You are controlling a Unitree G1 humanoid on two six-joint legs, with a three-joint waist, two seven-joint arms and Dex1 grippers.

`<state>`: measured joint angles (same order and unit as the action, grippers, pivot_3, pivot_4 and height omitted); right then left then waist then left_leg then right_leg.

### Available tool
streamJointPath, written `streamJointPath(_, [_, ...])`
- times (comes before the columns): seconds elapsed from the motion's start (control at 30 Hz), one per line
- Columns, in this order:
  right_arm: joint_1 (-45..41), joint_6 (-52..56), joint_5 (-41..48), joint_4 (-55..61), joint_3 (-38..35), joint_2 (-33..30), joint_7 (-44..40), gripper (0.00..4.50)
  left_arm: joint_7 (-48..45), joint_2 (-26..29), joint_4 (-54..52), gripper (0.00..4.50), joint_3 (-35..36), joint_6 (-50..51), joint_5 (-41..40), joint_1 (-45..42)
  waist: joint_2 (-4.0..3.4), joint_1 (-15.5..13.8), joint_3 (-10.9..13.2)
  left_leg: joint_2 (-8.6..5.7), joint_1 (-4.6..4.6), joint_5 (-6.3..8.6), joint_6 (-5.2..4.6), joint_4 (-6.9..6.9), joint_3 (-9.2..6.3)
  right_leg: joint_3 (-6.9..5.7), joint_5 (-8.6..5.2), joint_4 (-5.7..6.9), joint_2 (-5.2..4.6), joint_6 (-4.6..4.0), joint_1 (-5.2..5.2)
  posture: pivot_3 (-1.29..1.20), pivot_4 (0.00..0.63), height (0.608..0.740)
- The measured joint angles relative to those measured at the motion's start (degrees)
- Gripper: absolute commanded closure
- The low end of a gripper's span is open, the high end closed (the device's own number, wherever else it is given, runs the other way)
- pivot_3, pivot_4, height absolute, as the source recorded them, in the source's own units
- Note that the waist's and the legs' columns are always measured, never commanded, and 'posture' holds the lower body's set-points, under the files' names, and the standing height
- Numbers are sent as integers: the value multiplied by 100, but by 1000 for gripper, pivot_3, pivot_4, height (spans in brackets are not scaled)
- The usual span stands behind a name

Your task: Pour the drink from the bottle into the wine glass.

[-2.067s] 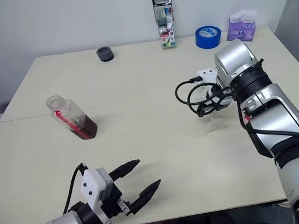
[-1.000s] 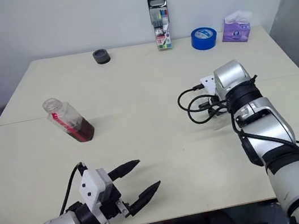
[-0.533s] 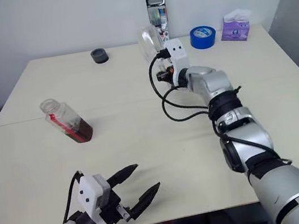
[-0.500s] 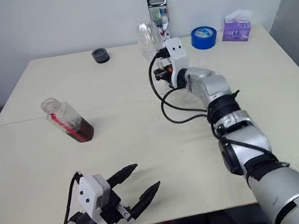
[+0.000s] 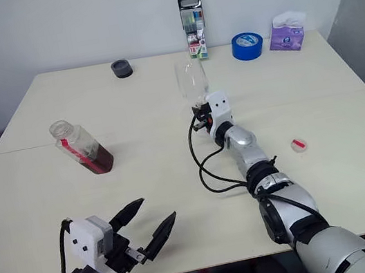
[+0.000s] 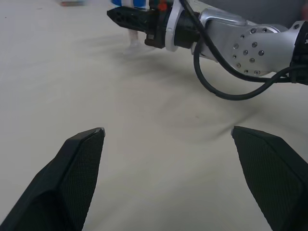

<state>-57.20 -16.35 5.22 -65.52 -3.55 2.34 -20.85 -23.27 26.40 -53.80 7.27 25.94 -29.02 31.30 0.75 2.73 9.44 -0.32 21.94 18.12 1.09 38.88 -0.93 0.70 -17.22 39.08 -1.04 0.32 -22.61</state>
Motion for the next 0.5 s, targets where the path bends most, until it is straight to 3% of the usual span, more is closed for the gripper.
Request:
streamJointPath(0.27, [385,203,-456,316,422,-98,232,4302,7,88,-38,0,84,26,-45,66,3,-25,-33,-1,-61,9,-14,-2,-3,-1,-1,-5,0,-1,60,0,150,740])
streamJointPath(0.37, [652,485,-566,721,556,-233,202,4302,3,93,-43,0,101,26,-48,92,3,-88,-40,-1,-116,15,-24,-12,-5,-2,-6,-18,-2,-3,120,0,150,740])
streamJointPath(0.5, [1153,974,-619,1586,720,-451,16,4302,-8,104,-71,0,132,26,-67,217,9,-135,-90,-6,-119,16,-26,-11,-16,-9,-8,-21,-6,0,128,0,150,740])
